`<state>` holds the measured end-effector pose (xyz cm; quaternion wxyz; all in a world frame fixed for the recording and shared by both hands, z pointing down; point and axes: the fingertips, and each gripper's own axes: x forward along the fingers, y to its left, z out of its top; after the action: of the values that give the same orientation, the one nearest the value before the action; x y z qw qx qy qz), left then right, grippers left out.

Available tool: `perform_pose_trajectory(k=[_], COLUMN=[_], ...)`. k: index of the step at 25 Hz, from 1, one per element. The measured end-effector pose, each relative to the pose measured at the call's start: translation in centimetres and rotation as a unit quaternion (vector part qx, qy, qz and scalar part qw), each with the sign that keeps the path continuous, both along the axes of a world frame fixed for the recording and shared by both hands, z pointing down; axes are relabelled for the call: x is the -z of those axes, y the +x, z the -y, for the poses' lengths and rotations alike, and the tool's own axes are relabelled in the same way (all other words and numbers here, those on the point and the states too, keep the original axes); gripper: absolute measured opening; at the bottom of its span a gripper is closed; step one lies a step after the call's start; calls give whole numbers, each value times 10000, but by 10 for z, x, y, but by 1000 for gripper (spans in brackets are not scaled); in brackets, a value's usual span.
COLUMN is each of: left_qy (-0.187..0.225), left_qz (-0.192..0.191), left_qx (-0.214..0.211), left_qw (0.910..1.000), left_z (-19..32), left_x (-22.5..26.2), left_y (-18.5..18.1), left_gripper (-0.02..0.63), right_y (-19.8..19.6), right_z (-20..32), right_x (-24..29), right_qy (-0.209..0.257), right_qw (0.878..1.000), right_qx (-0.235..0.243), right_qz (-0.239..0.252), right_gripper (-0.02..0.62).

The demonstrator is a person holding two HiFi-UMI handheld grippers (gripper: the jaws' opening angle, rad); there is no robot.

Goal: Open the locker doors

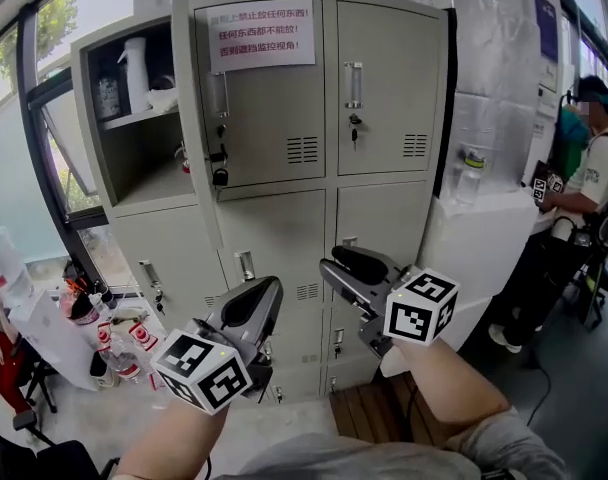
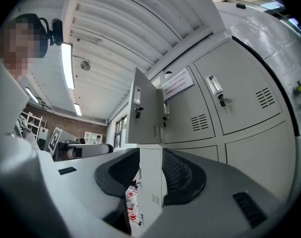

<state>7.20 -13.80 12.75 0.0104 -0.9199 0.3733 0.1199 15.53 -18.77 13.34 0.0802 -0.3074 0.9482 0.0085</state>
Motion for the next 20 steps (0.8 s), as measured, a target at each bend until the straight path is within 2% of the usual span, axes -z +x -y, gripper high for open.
perform_pose_trajectory(k=[3, 12, 17, 20], left_qy=[21, 37, 87, 117], left_qz=[108, 361, 371, 323], left_qx=[-359, -1251, -1552, -1572], left_qw=[9993, 9915, 9872, 9870], left_z=[6, 14, 19, 27], left_x=[0, 4, 11, 19], left_y=[9, 18, 37, 58], left_gripper=[5, 5, 5, 5], right_y=[8, 11, 15, 30], right_z=[4, 19, 36, 58], right_x=[11, 18, 40, 67], right_qy=[105, 42, 192, 302], right_qw=[9992, 9905, 9860, 9841], right_qx=[-391, -1344, -1646, -1751], right_qz=[73, 276, 177, 38], right_gripper=[135, 135, 135, 137])
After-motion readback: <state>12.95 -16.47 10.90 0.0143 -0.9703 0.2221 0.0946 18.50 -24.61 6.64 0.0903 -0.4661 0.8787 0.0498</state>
